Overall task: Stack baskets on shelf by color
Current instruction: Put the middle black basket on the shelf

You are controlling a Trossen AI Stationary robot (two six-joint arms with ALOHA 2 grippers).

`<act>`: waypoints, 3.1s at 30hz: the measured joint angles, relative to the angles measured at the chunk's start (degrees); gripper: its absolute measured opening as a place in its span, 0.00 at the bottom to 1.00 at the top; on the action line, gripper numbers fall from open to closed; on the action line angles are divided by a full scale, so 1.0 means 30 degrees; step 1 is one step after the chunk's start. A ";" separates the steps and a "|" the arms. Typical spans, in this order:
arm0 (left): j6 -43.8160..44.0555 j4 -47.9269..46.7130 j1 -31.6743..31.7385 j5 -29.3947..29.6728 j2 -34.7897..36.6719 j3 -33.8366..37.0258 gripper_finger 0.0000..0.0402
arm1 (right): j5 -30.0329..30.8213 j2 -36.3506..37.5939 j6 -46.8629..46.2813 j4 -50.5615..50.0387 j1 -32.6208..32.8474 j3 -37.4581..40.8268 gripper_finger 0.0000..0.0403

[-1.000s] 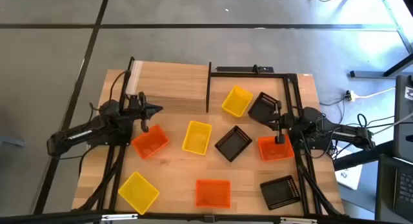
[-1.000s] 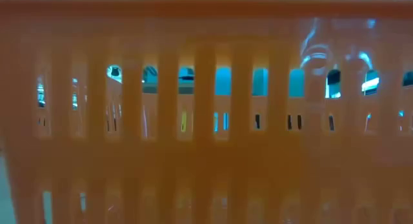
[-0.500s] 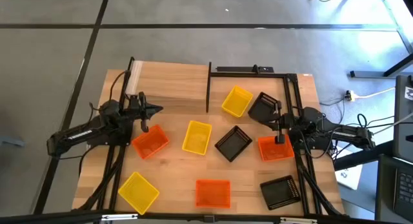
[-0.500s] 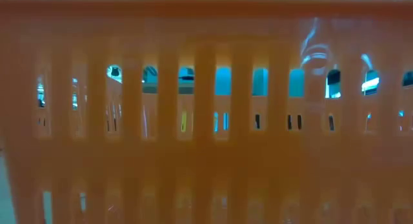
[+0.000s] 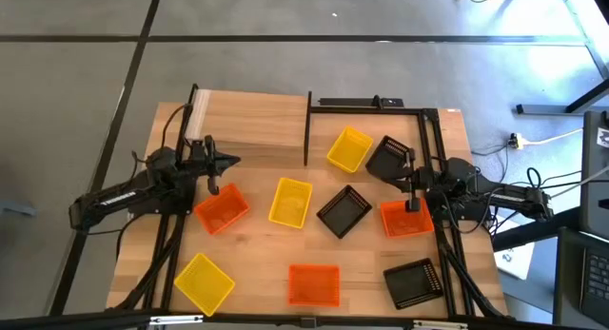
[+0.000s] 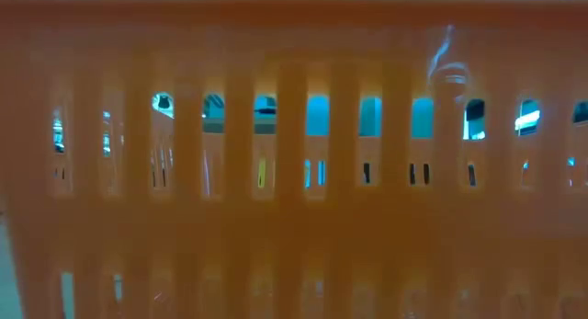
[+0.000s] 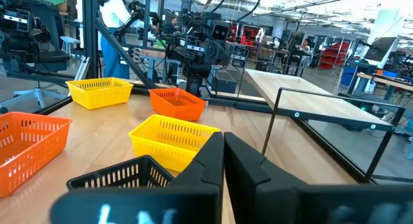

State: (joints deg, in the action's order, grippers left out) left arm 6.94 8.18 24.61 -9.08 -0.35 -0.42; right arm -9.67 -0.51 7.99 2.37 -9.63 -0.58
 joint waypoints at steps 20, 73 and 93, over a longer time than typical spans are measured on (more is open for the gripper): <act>0.0003 0.0002 0.0004 0.0004 -0.0002 0.0002 0.00 | 0.0554 -0.0693 -0.3947 -0.2942 0.0005 -0.5249 0.00; -0.0002 0.0002 0.0004 -0.0001 -0.0004 0.0004 0.00 | 0.2688 -2.3051 -0.0843 -1.3857 0.9657 -1.6997 0.05; 0.0006 0.0002 -0.0002 0.0004 -0.0004 -0.0002 0.00 | 0.4728 -2.8168 0.0704 -1.2320 0.9668 -1.6990 0.27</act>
State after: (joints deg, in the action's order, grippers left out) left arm 6.96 8.19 24.60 -9.06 -0.36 -0.42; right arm 4.51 -85.02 10.10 -34.59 19.38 -51.55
